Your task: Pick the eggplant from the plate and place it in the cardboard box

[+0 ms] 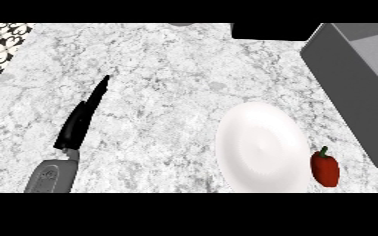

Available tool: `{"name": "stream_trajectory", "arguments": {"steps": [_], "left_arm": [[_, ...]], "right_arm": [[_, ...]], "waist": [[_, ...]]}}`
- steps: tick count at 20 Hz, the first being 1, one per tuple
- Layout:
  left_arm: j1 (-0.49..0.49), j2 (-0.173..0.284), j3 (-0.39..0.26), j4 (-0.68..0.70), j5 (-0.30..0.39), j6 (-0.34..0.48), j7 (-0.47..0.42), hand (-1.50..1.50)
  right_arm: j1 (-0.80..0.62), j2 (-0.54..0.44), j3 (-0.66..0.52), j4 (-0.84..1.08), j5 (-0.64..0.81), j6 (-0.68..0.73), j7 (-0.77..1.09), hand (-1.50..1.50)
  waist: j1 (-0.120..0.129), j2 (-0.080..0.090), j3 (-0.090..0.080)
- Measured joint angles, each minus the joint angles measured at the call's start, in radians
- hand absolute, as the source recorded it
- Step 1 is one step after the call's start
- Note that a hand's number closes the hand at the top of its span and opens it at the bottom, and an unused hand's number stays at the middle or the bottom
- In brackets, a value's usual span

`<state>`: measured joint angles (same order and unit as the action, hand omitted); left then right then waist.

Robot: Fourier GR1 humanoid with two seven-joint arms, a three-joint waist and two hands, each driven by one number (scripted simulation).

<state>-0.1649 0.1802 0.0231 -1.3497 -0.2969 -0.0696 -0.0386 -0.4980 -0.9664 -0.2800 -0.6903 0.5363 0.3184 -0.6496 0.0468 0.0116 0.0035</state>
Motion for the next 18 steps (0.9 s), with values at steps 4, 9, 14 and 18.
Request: {"name": "stream_trajectory", "arguments": {"steps": [4, 9, 14, 18], "left_arm": [[0.001, 0.006, 0.009, 0.026, -0.002, 0.003, -0.017, 0.0], [-0.003, 0.005, 0.015, 0.028, 0.002, 0.003, -0.014, 0.0], [-0.006, 0.004, 0.013, 0.017, 0.005, -0.003, -0.013, 0.0], [-0.009, 0.004, 0.013, 0.019, 0.003, -0.004, -0.016, 0.0]], "right_arm": [[-0.082, 0.042, -0.072, 0.089, -0.1, 0.069, -0.04, -1.5], [-0.147, 0.03, -0.149, 0.234, -0.186, 0.142, -0.01, -1.5], [-0.208, -0.002, -0.241, 0.366, -0.271, 0.176, 0.035, -1.5], [-0.213, -0.025, -0.304, 0.431, -0.325, 0.168, 0.02, -1.5]], "waist": [[-0.008, 0.0, -0.001], [-0.013, 0.0, 0.0], [-0.005, 0.004, 0.002], [-0.002, 0.009, 0.004]]}}
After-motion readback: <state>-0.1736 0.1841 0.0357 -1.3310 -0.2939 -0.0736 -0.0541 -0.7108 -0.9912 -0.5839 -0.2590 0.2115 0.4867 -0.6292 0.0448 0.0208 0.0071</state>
